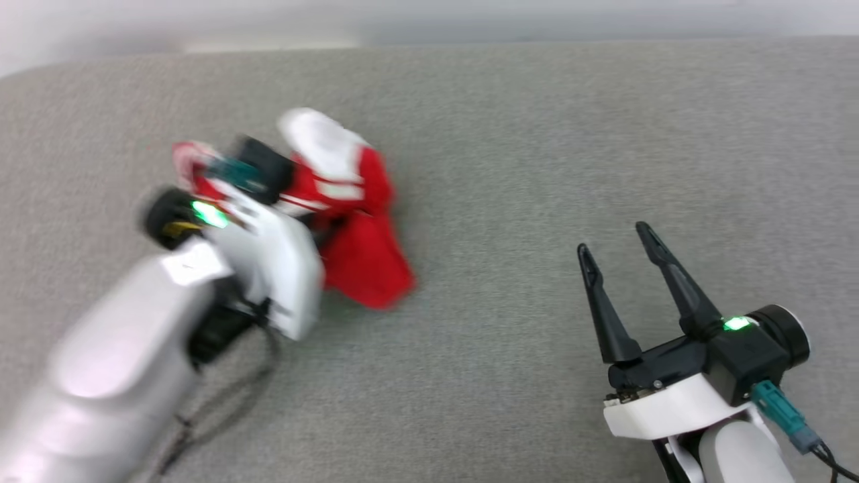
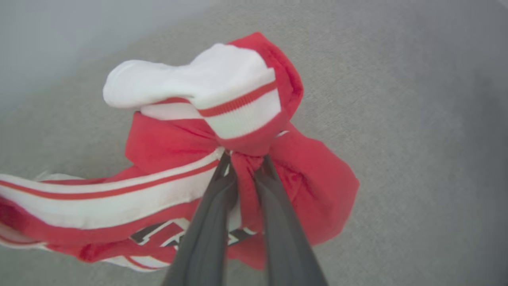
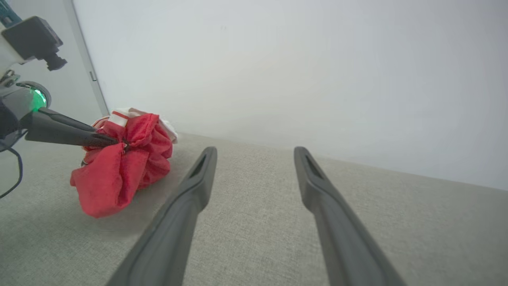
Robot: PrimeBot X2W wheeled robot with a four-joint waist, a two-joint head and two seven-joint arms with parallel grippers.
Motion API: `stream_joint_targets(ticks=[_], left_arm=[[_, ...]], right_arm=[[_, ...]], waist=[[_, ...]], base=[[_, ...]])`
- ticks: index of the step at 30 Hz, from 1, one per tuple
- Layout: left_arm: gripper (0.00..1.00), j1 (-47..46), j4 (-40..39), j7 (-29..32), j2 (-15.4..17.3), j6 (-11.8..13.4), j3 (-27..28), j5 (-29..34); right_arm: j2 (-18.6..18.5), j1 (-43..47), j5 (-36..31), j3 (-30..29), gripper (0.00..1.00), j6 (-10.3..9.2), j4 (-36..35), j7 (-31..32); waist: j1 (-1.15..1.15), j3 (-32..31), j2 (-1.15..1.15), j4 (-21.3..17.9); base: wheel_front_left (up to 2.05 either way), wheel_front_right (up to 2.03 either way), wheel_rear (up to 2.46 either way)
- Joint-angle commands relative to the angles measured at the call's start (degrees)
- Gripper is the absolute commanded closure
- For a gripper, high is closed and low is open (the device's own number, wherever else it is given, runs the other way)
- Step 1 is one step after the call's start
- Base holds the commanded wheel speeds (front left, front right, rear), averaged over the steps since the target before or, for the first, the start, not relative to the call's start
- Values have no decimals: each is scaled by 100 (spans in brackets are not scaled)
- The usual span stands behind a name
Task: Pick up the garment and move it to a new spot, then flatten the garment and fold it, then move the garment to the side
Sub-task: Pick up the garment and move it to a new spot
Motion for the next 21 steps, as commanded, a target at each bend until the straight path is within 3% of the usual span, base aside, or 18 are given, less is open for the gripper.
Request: stream_joint_targets(ticks=[1, 11, 14, 18, 19, 20, 21], left_arm=[[100, 85, -24, -79, -198, 10, -109, 22], [100, 171, 801, -692, -2158, 23, -1081, 379], [100, 81, 1227, -881, -2611, 21, -1228, 440], [100, -45, 1753, -1270, -2963, 26, -1361, 595], [66, -74, 1856, -1408, -3025, 27, -1375, 626], [0, -108, 1965, -1537, -3059, 30, -1382, 653], [0, -153, 2047, -1676, -3085, 29, -1392, 673]], right_arm=[[-5, 88, 38, -38, 0, -3, -29, -10], [-2, 100, 101, -322, 0, -3, -161, -10], [0, 97, 134, -348, 0, -2, -175, -10], [-1, 126, 148, -311, 0, -2, -188, -10], [0, 146, 155, -314, 0, -3, -188, -10], [0, 153, 162, -312, 0, -2, -185, -10], [0, 160, 164, -322, 0, -2, -180, -10]], waist=[[1, -142, 0, -183], [1, -231, 0, -778], [1, -229, 0, -950], [1, -227, 0, -1119], [1, -231, 0, -1133], [1, -236, 0, -1143], [1, -244, 0, -1143]], base=[[0, 0, 0], [0, 0, 0], [0, 0, 0], [0, 0, 0], [0, 0, 0], [0, 0, 0], [0, 0, 0]])
